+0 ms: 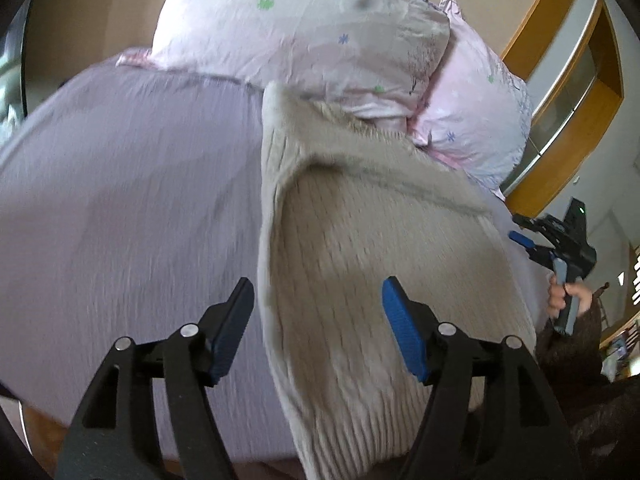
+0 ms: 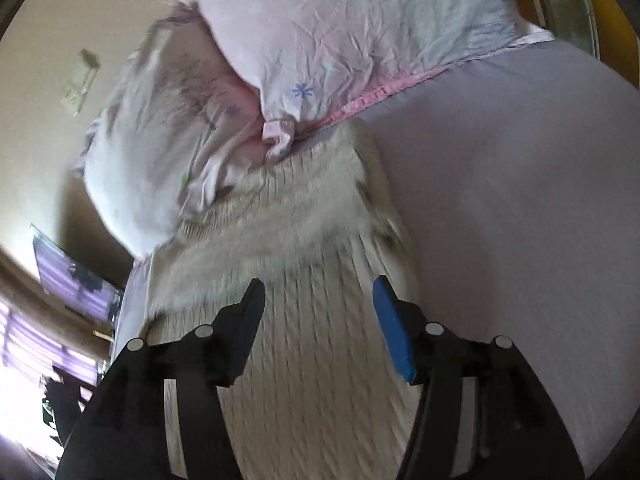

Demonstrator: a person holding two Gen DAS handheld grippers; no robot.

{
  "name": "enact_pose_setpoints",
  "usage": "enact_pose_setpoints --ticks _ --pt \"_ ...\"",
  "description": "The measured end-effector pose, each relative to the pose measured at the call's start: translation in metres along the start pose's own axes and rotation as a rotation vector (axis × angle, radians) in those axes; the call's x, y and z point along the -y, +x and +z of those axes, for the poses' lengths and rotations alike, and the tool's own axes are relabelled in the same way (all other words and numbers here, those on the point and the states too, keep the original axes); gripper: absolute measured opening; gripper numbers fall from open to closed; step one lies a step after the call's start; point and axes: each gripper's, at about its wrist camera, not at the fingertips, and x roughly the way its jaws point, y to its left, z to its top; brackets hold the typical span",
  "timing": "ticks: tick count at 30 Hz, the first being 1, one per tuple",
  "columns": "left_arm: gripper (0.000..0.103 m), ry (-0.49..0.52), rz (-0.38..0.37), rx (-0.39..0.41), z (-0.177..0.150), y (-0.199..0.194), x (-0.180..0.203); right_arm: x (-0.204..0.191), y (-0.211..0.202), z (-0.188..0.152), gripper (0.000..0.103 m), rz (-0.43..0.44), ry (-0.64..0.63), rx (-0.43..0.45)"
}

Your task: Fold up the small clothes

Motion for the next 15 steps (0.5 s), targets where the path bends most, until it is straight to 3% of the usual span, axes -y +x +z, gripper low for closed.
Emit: enact_pose_setpoints --ticks 6,9,11,14,15 --pt "0.065 -0.035 -0.043 -0.028 -0.034 -0.006 0.001 0.025 -0.027 -0.054 0.055 -0.024 0.021 -0.095" --pt "0.065 -0.035 -0.046 -0.031 -0.042 -0.010 0.005 0.030 -0.039 -0.075 0.050 0.028 0.024 -0.099" --pt "0.059 -0.033 -0.043 -0.033 -0.047 -0.012 0.009 0.033 -0.045 -0.091 0.046 0.120 0.041 -0.132" --pt "0.029 -0.043 -0.017 -0.040 -0.054 -0.012 0.013 0.029 -0.044 -0.112 0.032 0.226 0.034 -0.188" --pt "0.013 -0.058 -0.025 -0.049 -0.055 -0.011 0.012 0.029 -0.044 -0.115 0.021 0.248 0.024 -0.204"
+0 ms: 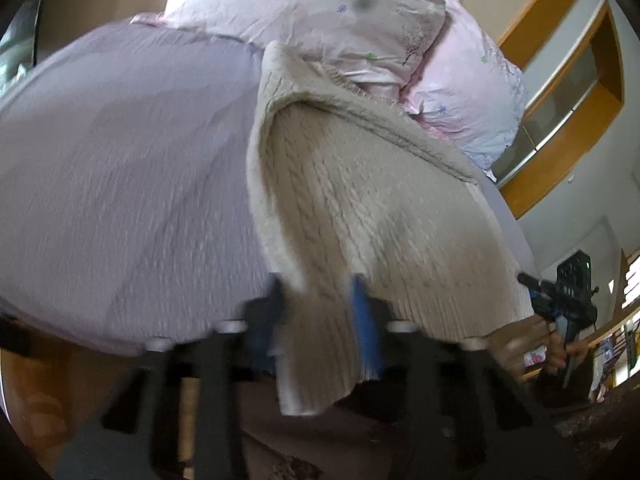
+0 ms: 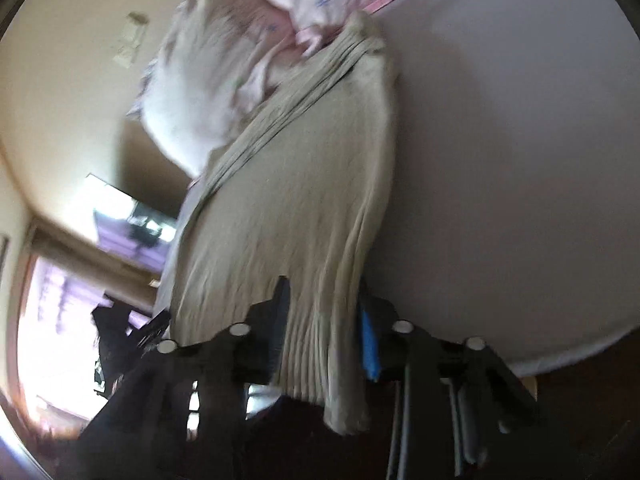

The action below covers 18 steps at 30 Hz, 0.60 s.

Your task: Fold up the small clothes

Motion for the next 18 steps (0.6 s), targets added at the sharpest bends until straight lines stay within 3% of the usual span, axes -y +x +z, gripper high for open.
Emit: enact_pose_setpoints --ticks 1,3,6,9,13,18 --pt "0.012 -0.029 -0.031 -0.012 -0.002 0.003 -0.002 0.000 0.003 -0.004 0.010 0.025 -0.001 -0.029" --pt "0.012 -0.038 -0.047 -0.006 0.000 0.004 -0.002 0.000 0.005 -0.004 0.010 0.074 0.003 -0.035" --pt "0.011 -0.043 -0.109 0.003 0.008 0.005 0.001 -0.008 -0.011 0.014 0.009 0.200 -0.018 0.054" --pt "0.010 -0.045 -0.196 0.034 0.027 0.002 0.004 -0.022 -0.025 0.041 0.009 0.273 -0.068 0.132" --pt "0.010 -0.072 -0.306 0.116 0.082 0.002 0.001 -0.042 -0.024 0.101 0.009 0.323 -0.111 0.232" --pt "0.009 -0.118 -0.286 0.214 0.179 0.037 -0.007 -0.037 0.020 0.206 0.009 0.283 -0.019 0.360"
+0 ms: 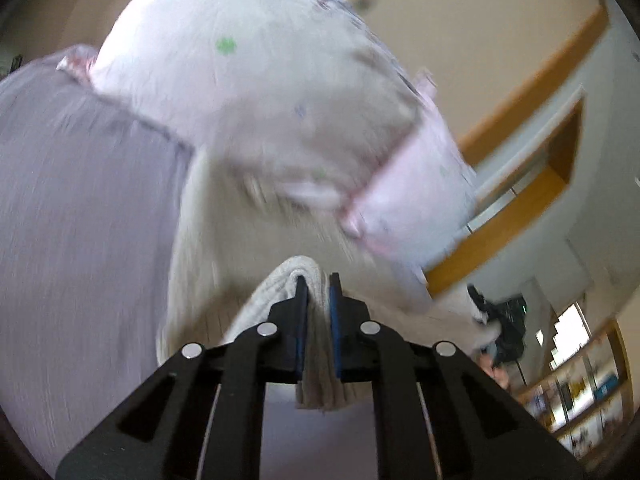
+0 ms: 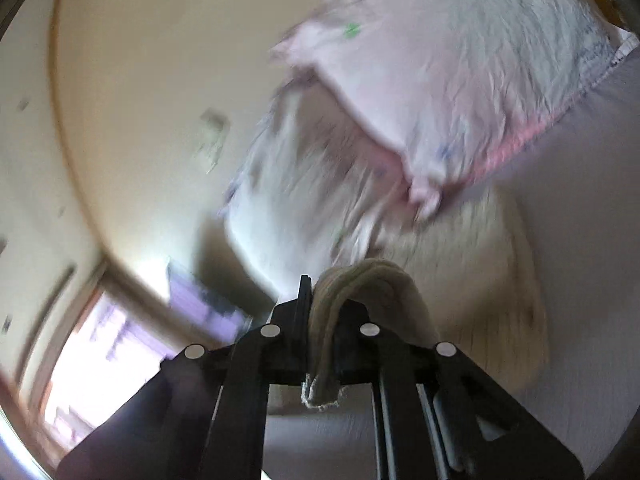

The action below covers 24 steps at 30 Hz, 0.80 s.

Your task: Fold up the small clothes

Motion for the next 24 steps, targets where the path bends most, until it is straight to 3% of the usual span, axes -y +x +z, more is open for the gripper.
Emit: enact_pose_setpoints --ticks 3,5,7,8,9,10,11,12,15,21,24 --pt "0.010 -0.084 0.106 0.051 0.047 0.051 -0.027 0.036 0.047 0.031 0.010 -0.168 0.088 0.037" --pt "0.010 -0.154 0.188 0.020 0.068 0.086 -0.051 0.067 0.083 0.042 0.016 -0.297 0.177 -0.005" --pt "0.011 -0.214 0.210 -0.011 0.070 0.097 -0.062 0.089 0.099 0.043 0.051 -0.383 0.246 -0.058" --pt "0.012 -0.218 0.206 -0.009 0.069 0.096 -0.063 0.091 0.097 0.042 0.058 -0.357 0.264 -0.055" --pt "0.021 -0.202 0.209 -0.001 0.067 0.092 -0.061 0.089 0.090 0.041 0.074 -0.299 0.262 -0.032" --pt "0.041 -0.170 0.208 0.006 0.063 0.085 -0.058 0.084 0.081 0.039 0.091 -0.285 0.238 -0.006" --pt "0.051 -0.153 0.212 0.006 0.060 0.080 -0.055 0.077 0.068 0.038 0.095 -0.275 0.190 0.044" --pt "0.061 -0.137 0.223 0.002 0.055 0.073 -0.053 0.070 0.056 0.036 0.097 -0.251 0.140 0.092" --pt "0.065 -0.116 0.233 -0.035 0.043 0.063 -0.050 0.068 0.042 0.035 0.097 -0.197 0.089 0.130" --pt "0.064 -0.141 0.223 -0.174 0.023 0.082 -0.061 0.077 0.034 0.029 0.097 -0.189 0.107 0.103" --pt "0.063 -0.137 0.228 -0.185 0.018 0.086 -0.067 0.078 0.042 0.030 0.097 -0.186 0.103 0.097"
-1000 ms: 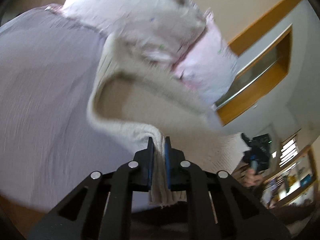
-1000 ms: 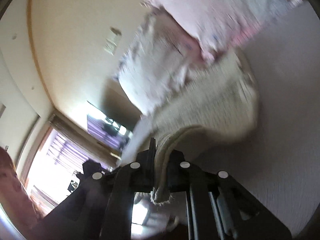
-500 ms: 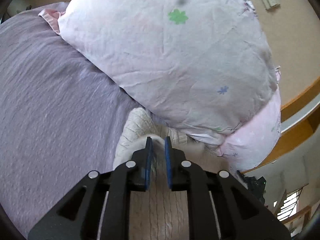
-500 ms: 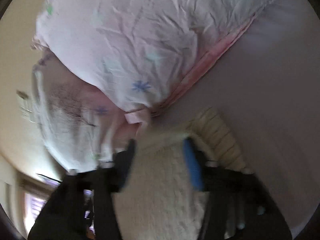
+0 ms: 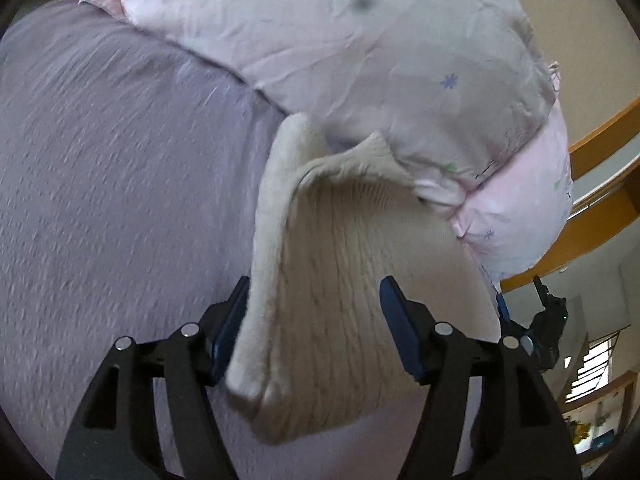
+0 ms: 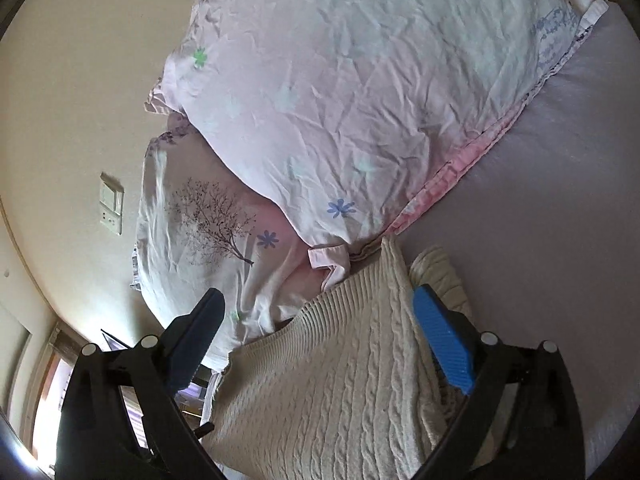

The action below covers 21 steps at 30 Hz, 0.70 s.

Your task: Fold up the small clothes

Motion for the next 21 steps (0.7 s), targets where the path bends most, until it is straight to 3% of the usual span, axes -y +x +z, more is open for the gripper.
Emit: enact_pose_setpoints --ticks 2,4,6,7,9,13,16,18,21 --pt "0.056 -0.066 -0.047 -0.016 0.003 0.004 -0.006 -0.003 -0.002 -0.004 0.097 0.006 -0.004 -0.009" --pt "0.031 -0.165 -0.091 -0.030 0.004 0.008 -0.020 -0.003 -0.001 -0.005 0.097 0.010 -0.004 -0.021" --pt "0.024 -0.230 -0.131 -0.038 0.004 0.010 -0.030 -0.002 0.000 -0.005 0.097 0.013 -0.003 -0.035" --pt "0.025 -0.257 -0.154 -0.041 0.003 0.011 -0.033 -0.003 0.002 -0.005 0.097 0.015 -0.006 -0.045" --pt "0.026 -0.255 -0.131 -0.046 0.005 0.012 -0.031 -0.006 0.003 -0.006 0.097 0.011 -0.023 -0.054" --pt "0.040 -0.142 0.008 -0.044 0.027 0.021 -0.005 -0.012 0.004 -0.008 0.097 0.017 -0.047 -0.061" --pt "0.043 -0.113 0.120 -0.009 0.053 0.029 0.004 -0.013 0.005 -0.010 0.097 0.013 -0.058 -0.067" --pt "0.043 -0.156 0.123 0.019 0.066 0.031 -0.001 -0.013 0.005 -0.010 0.097 0.010 -0.060 -0.068" --pt "0.042 -0.220 0.052 0.005 0.063 0.029 -0.013 -0.014 0.004 -0.011 0.097 0.008 -0.068 -0.065"
